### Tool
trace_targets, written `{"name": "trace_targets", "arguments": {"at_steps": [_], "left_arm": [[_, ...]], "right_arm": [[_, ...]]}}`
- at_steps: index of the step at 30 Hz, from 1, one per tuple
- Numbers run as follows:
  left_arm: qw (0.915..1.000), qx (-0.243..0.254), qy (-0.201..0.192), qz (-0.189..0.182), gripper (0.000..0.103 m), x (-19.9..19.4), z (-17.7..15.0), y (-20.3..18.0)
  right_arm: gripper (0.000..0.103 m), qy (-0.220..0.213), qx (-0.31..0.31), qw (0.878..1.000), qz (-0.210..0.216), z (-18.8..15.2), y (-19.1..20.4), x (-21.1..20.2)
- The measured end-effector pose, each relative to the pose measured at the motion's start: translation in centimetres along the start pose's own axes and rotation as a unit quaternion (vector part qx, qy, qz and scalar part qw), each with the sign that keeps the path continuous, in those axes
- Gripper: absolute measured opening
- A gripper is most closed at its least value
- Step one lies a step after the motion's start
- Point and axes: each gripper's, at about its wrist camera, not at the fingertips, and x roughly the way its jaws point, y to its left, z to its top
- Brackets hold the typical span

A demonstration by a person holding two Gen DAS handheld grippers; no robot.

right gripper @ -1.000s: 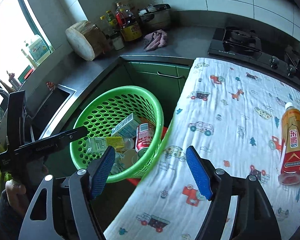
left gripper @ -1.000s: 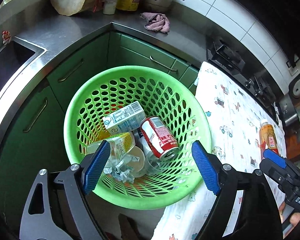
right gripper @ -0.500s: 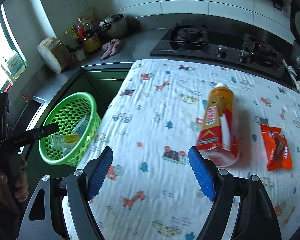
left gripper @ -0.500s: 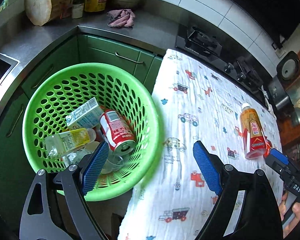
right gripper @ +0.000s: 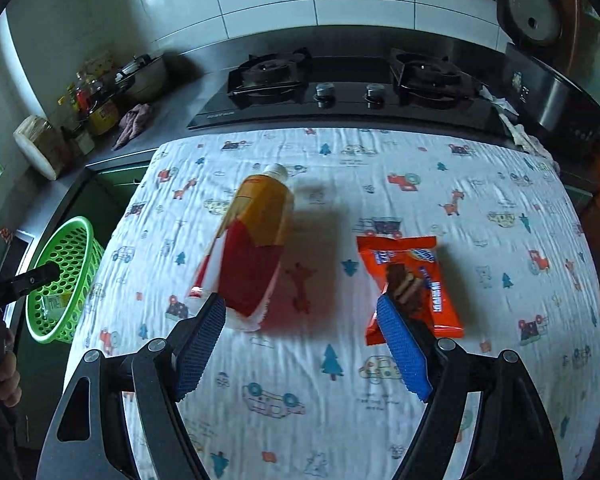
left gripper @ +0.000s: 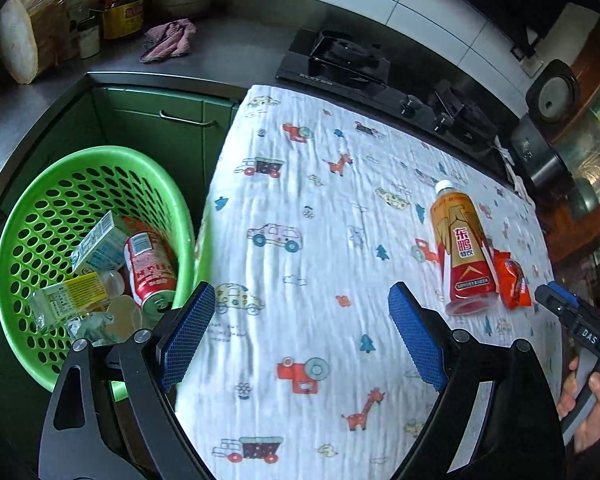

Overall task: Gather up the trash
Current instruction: 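Grasp the orange snack packet with the right tool while the left grasps the gold drink bottle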

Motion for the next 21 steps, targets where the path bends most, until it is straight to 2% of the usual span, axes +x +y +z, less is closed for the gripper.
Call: {"name": "trace_targets", "arguments": {"at_steps": [3, 8, 21], "left_arm": [[0.9999, 0.014, 0.004, -0.006, 0.087, 0.6, 0.5, -2.2], [0.9987, 0.048, 0.014, -0.006, 0.087, 1.8, 1.3, -6.1], [0.9943, 0.098, 0.036, -0.019, 0.088, 4.9, 3.2, -13.5]], "right_arm": [[0.075, 0.007, 0.004, 1.0, -0.014, 0.2, -1.7, 0.8], [0.075, 0.033, 0.026, 0.999, -0.014, 0.7, -4.6, 3.1], [0.075, 0.076, 0.041, 0.996, -0.019, 1.9, -7.4, 7.9]]}}
